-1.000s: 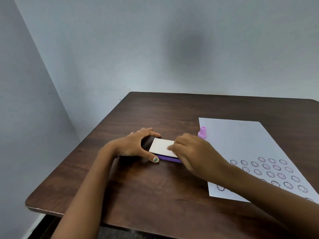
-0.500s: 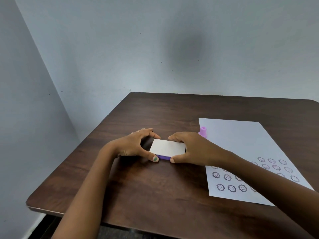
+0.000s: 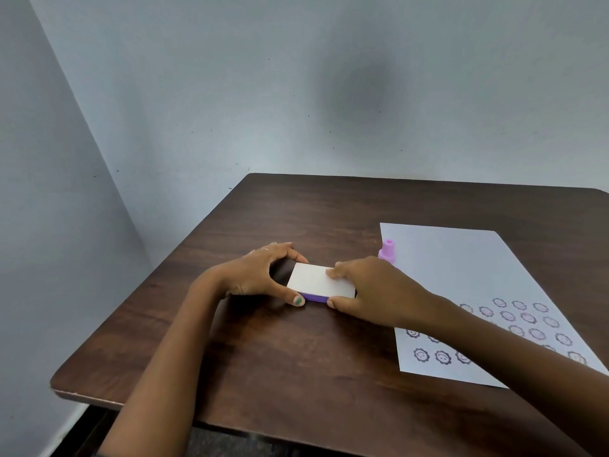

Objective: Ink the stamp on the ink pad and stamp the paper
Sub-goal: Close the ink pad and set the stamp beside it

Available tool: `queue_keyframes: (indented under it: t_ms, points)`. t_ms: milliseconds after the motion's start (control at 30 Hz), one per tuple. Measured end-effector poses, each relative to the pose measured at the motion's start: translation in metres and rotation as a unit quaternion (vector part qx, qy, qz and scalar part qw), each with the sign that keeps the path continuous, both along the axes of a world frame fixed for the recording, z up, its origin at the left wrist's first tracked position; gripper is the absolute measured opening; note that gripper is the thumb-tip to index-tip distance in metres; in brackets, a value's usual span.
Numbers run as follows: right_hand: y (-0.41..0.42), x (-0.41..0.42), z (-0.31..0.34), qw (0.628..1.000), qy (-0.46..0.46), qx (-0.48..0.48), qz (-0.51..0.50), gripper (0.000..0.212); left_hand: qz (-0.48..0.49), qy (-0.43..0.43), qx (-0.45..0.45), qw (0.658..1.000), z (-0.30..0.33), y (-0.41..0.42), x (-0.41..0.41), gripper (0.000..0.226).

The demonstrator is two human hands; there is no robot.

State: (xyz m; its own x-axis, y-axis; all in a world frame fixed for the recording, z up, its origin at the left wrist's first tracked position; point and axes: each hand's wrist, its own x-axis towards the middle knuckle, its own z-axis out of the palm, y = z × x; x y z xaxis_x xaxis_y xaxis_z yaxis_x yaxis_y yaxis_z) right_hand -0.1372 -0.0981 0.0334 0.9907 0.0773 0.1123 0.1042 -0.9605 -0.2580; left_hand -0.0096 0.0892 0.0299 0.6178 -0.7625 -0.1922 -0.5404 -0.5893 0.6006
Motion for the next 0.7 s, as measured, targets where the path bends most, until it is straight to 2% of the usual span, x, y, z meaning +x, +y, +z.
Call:
queue_keyframes:
  t_ms: [167, 367, 700]
  points:
    - [0.009, -0.007, -0.004, 0.998, 0.011, -0.057, -0.001, 0.054, -0.013, -0.006, -0.007, 1.0, 0.0, 0.0, -0.001, 0.065]
    - [0.02, -0.018, -0.01, 0.99, -0.073, -0.119, 0.013, 0.043, -0.01, 0.002, -0.026, 1.0, -0.001, -0.002, -0.001, 0.063]
    - [0.02, -0.017, -0.018, 0.985, -0.143, -0.095, -0.003, 0.017, -0.036, -0.101, -0.039, 0.993, -0.011, -0.034, -0.032, 0.069]
